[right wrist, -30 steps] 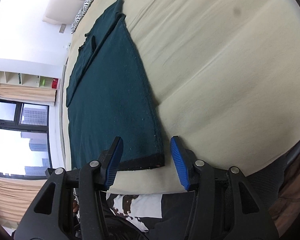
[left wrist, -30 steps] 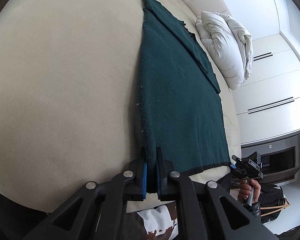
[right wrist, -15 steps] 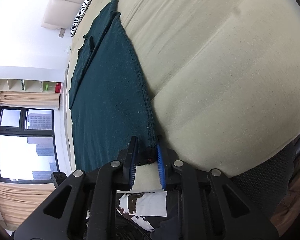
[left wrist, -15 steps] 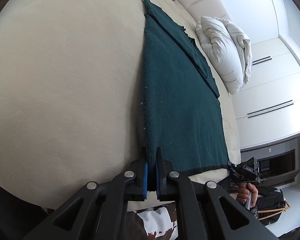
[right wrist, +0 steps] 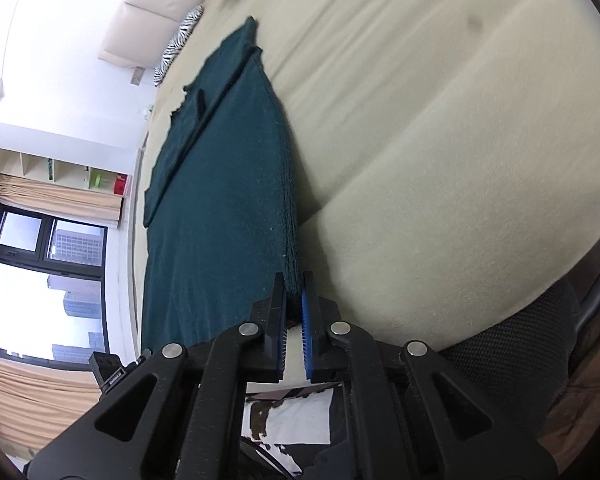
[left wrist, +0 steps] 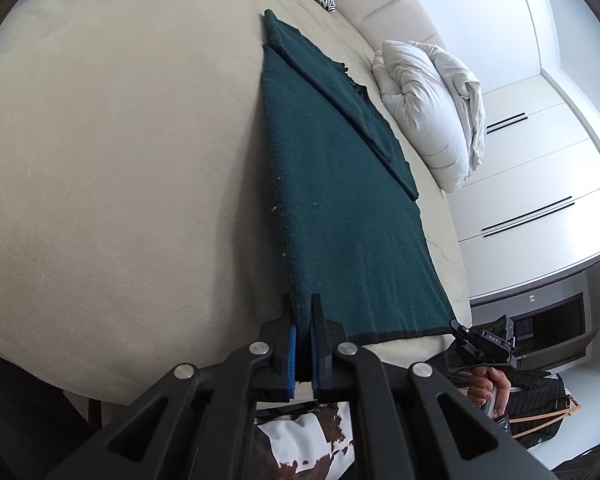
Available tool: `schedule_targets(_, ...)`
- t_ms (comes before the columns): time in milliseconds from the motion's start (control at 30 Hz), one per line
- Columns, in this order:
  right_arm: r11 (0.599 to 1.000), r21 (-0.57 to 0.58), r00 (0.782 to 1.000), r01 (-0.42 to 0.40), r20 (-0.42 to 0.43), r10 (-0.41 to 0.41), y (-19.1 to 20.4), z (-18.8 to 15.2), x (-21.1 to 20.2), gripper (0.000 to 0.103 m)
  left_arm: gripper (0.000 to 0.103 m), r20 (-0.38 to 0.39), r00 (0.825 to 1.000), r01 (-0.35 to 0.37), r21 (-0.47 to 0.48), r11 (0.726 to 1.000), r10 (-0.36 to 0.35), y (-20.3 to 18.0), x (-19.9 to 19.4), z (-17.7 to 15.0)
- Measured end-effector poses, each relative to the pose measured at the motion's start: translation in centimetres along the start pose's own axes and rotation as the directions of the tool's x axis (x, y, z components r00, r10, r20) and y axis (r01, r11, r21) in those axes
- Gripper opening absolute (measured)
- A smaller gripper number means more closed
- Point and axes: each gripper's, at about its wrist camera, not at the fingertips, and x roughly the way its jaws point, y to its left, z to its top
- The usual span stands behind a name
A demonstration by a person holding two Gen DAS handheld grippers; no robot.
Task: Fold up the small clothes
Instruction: 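Lift the hem with both tools and fold it toward the collar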
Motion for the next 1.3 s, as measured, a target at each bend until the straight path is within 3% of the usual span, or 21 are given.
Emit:
schedule_targets(467, 0.993, -0.111, 0.996, -0.047, 0.071, 0.055, 6.0, 0.8, -2.8, 0.004, 0.005, 0.046, 0.993, 0.106, 0.02, 0.994, -0.107, -2.7, -1.2, 1.2)
schedule_targets(700, 0.986, -0.144, 0.988, -0.086, 0.112, 0.102, 8.9, 3.0, -3.5, 0.004, 0.005, 0.095, 0.982, 0.161, 0.038, 0.986, -0.164, -4.1, -1.6, 3.5)
schedule_targets(967, 0.972, -0.205, 0.973, -0.118, 0.171, 0.154, 13.7, 7.2, -3.7, 0.004, 0.005, 0.162, 0.964, 0.199, 0.082, 0.976, -0.21, -6.1, -2.2, 8.5)
schedule_targets(1300, 0.972, -0.196, 0.956, -0.126, 0.238, 0.172, 17.4, 15.4, -0.8, 0.004, 0.005, 0.211, 0.944, 0.25, 0.039, 0.967, -0.253, -6.4, -0.2, 16.7)
